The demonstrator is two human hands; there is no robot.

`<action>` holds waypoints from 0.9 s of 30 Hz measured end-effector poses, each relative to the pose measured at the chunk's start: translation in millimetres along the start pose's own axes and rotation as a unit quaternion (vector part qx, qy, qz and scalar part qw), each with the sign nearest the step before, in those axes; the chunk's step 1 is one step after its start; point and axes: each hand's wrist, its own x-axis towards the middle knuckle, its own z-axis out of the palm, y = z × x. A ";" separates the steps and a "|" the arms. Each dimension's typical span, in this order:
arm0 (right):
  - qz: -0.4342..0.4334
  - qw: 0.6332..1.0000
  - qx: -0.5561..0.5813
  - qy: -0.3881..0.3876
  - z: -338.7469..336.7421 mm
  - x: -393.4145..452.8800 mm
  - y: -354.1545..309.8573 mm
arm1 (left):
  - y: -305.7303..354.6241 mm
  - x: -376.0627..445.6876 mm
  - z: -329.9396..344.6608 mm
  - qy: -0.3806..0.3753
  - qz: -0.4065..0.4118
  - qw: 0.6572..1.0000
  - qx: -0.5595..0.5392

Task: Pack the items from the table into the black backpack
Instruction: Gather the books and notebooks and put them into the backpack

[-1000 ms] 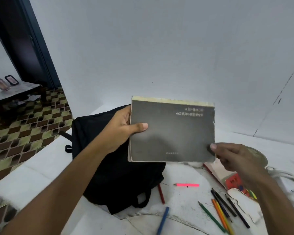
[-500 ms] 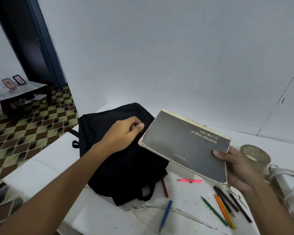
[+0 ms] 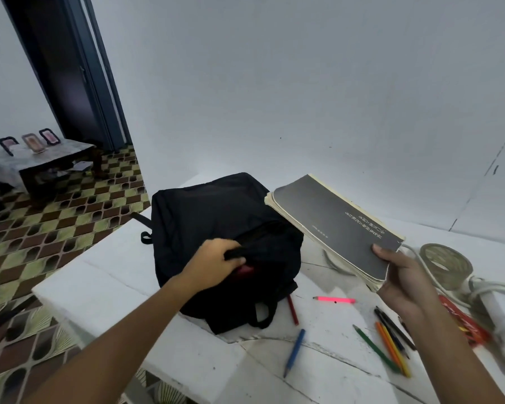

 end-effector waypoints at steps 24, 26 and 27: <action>0.020 0.996 -0.066 0.059 148.6 25.6 106.4 | 48.0 95.4 -141.9 0.223 -0.007 0.975 0.017; 0.018 0.995 -0.065 0.074 165.3 41.6 120.9 | 50.6 99.2 -149.6 0.249 -0.003 0.968 0.021; 0.020 0.994 -0.067 0.080 171.7 48.6 127.6 | 52.6 101.5 -154.0 0.257 0.002 0.966 0.023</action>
